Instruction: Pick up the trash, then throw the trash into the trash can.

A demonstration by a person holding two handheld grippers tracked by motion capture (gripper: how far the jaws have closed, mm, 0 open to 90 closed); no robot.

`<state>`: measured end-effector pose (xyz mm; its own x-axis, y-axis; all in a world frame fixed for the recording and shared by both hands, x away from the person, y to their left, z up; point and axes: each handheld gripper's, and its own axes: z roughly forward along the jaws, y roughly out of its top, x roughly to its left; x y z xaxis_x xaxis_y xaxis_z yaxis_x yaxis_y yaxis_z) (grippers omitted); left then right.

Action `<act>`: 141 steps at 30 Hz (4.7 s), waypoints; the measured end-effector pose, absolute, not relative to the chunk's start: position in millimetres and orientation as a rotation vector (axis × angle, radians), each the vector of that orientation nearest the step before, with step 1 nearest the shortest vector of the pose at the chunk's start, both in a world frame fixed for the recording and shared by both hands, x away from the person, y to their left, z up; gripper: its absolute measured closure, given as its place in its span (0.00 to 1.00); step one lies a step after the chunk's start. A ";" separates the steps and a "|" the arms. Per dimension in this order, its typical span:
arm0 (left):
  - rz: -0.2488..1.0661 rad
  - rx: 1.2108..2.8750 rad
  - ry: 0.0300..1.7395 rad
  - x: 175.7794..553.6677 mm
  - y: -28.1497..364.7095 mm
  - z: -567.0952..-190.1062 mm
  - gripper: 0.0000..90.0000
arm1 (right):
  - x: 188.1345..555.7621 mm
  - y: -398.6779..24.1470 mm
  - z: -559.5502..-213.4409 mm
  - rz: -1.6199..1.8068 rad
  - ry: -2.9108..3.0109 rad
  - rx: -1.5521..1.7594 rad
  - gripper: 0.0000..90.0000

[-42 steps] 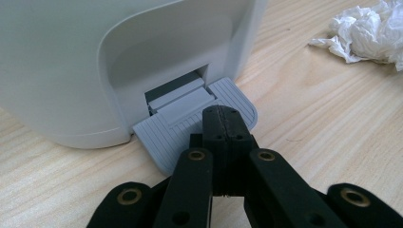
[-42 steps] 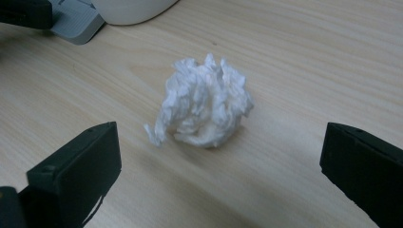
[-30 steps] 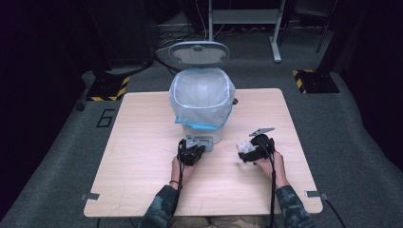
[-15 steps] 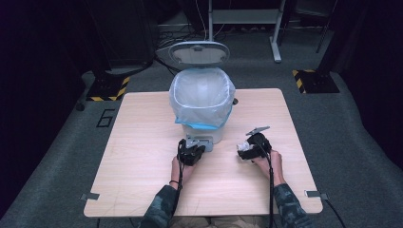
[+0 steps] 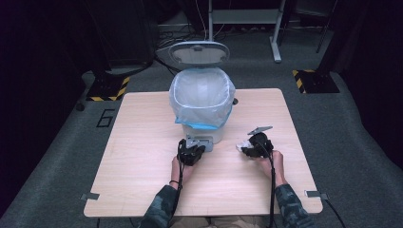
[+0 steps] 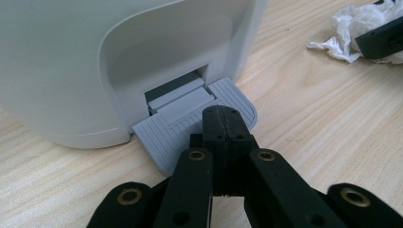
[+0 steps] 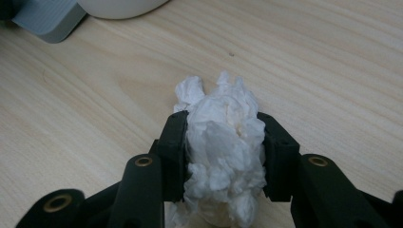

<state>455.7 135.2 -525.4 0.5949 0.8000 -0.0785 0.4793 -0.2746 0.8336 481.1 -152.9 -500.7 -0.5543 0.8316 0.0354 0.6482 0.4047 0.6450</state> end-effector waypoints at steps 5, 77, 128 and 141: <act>0.454 1.932 1.022 455.9 135.5 -525.3 1.00 | 480.2 -156.6 -493.0 0.932 2.360 1.290 0.67; 0.438 1.929 1.022 456.8 136.8 -525.3 1.00 | 476.3 -168.8 -357.6 1.209 2.359 1.167 0.67; 0.428 1.948 1.007 459.3 140.6 -524.8 1.00 | 493.2 -159.4 -257.8 1.159 2.337 1.042 0.68; 0.424 1.964 1.000 460.1 142.4 -524.5 1.00 | 498.2 -147.5 -232.9 1.139 2.351 1.016 0.68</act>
<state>460.1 142.4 -524.5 0.6197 0.7807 -0.0800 0.4858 -0.3015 0.8204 498.2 -147.5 -232.9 -0.6879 0.7258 0.0073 0.4555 0.4239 0.7828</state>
